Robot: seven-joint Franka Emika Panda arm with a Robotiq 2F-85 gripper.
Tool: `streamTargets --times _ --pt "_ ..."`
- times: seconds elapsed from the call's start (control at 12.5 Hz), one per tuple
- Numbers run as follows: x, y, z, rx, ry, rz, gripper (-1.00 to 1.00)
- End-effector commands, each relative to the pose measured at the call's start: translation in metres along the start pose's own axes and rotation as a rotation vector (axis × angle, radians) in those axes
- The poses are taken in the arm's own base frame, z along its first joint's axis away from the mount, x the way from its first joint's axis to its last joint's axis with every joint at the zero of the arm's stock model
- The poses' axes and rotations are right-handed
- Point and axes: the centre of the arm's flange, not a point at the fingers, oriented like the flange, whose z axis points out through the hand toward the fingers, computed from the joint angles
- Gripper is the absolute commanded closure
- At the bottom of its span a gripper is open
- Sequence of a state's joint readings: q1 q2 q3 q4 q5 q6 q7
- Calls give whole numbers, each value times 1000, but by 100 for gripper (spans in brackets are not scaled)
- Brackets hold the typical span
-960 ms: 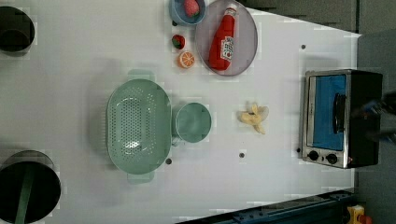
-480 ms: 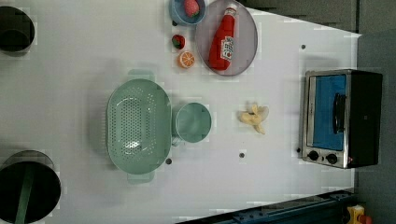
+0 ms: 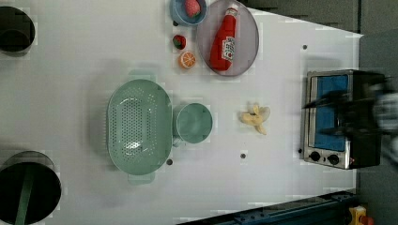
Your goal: Pick Banana and place it in mug.
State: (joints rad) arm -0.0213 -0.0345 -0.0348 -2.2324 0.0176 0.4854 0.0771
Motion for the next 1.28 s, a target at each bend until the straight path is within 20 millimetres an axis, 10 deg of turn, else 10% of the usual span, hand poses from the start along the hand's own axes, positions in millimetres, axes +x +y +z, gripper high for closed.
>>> streamTargets --times 0.08,0.8,1.12,1.28 --pt "2 3 25 43 43 -27 -100" --pt "2 3 187 40 63 -31 -100" --pt "-3 -4 225 60 80 -48 -100" --pt "-3 -5 231 67 87 -49 -65"
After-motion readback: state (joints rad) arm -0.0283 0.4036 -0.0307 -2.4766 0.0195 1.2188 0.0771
